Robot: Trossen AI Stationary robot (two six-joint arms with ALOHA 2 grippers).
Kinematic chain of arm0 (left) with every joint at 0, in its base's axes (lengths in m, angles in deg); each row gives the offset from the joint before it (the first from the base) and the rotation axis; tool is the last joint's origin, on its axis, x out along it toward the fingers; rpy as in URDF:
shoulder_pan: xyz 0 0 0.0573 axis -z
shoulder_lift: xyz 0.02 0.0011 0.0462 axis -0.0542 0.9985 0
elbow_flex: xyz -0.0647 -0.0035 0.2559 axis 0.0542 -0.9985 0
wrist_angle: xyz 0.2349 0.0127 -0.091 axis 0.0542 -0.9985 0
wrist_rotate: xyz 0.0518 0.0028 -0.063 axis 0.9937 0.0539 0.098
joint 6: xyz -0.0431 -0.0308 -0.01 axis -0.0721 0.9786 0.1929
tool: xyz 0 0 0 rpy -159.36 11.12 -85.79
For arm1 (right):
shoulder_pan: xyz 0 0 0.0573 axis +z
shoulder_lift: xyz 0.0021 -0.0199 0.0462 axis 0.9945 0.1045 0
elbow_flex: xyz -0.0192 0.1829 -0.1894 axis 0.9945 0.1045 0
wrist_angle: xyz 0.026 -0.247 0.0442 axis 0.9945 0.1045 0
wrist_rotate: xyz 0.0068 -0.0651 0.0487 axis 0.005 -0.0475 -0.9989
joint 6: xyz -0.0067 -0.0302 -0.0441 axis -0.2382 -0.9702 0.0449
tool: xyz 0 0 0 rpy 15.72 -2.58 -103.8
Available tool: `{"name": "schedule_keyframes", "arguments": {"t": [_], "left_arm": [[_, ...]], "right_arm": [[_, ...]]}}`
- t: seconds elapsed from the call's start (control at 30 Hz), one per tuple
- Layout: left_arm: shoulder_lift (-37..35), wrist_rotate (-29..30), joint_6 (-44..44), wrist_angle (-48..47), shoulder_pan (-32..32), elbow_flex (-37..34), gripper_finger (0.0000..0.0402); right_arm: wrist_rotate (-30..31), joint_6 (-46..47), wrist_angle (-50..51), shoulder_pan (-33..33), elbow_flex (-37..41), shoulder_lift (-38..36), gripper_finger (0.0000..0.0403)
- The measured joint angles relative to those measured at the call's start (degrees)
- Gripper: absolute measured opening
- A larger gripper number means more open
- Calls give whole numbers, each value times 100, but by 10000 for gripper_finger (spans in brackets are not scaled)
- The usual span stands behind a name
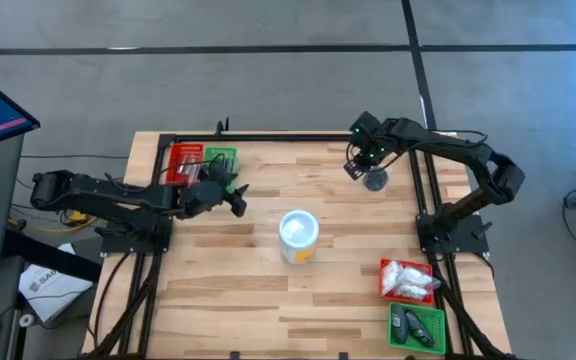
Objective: Pick & Place Travel size toiletries
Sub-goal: Put the black hairbrush into the top green basket
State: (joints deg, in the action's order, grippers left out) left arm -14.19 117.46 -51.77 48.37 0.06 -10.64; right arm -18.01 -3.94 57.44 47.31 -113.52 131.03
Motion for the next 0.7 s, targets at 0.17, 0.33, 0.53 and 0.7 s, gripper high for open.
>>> {"name": "schedule_keyframes", "arguments": {"t": [0.17, 0.33, 0.53, 0.7], "left_arm": [[0, 1, 5, 112, 270, 0, 225], [0, 5, 5, 158, 434, 0, 225], [0, 8, 5, 190, 491, 0, 226], [0, 8, 6, 242, 500, 0, 226]], "right_arm": [[-6, 418, 2, -554, 334, 0, 77], [-6, 571, -106, -1078, 777, 0, 77], [-17, 727, -321, -1512, 1225, 0, 77], [-19, 685, -498, -1758, 1459, 0, 77]]}}
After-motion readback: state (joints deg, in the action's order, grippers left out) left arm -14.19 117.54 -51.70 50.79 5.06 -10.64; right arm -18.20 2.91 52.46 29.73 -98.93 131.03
